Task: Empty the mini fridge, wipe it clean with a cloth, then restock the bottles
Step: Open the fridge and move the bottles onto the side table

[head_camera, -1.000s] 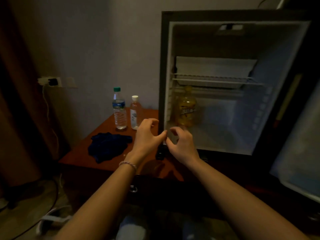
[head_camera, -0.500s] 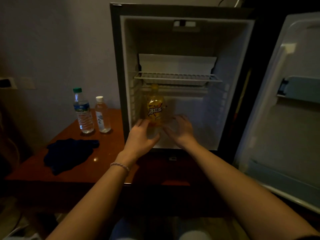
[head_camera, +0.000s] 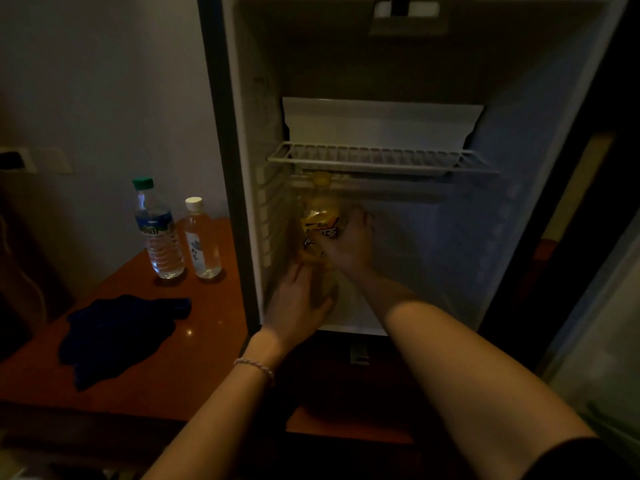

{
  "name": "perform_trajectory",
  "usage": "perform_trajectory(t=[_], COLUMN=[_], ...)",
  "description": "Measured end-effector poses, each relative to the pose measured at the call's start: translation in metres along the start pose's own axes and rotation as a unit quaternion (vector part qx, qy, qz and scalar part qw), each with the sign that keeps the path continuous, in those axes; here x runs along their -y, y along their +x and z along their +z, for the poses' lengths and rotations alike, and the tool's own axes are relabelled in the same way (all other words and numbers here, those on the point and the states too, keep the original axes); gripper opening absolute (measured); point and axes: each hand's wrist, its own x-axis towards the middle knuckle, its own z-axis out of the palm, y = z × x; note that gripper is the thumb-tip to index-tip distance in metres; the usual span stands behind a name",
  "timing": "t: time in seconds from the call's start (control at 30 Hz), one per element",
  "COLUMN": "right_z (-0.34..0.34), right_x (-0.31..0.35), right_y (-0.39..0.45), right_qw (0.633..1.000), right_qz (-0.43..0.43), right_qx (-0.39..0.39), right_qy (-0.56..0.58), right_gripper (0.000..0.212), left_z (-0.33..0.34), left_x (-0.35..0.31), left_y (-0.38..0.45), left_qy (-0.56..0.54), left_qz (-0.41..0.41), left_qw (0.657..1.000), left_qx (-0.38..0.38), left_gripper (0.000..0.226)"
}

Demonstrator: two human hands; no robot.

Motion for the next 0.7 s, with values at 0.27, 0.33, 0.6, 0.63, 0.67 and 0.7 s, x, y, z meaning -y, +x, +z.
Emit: perform_trajectory(t=[0.27, 0.33, 0.6, 0.63, 0.67, 0.7], right_z=[0.041, 0.045, 0.022, 0.015, 0.009, 0.002], right_x=[0.019, 0.021, 0.019, 0.017, 0.016, 0.015], right_y=[0.010, 0.011, 0.002, 0.000, -0.003, -0.006], right_qw=[0.998, 0.997, 0.997, 0.996, 0.996, 0.995], right_qz=[0.044, 0.048, 0.049, 0.045, 0.043, 0.042], right_qx=[-0.025, -0.039, -0.022, -0.023, -0.025, -0.026], right_qy=[-0.023, -0.051, -0.061, -0.070, -0.078, -0.082], right_gripper=[0.120, 0.119, 0.105, 0.103, 0.101, 0.099], left_z=[0.006, 0.006, 0.006, 0.005, 0.003, 0.001], left_x=[0.013, 0.014, 0.013, 0.011, 0.009, 0.007], left_y=[0.006, 0.006, 0.003, 0.001, -0.001, -0.002], left_qy=[0.002, 0.009, 0.017, 0.016, 0.014, 0.012], left_qz=[-0.015, -0.015, -0.005, -0.004, -0.003, -0.001], left_qw=[1.000, 1.000, 1.000, 1.000, 1.000, 1.000], left_qx=[0.005, 0.010, 0.022, 0.018, 0.015, 0.013], left_gripper=[0.055, 0.057, 0.054, 0.053, 0.053, 0.053])
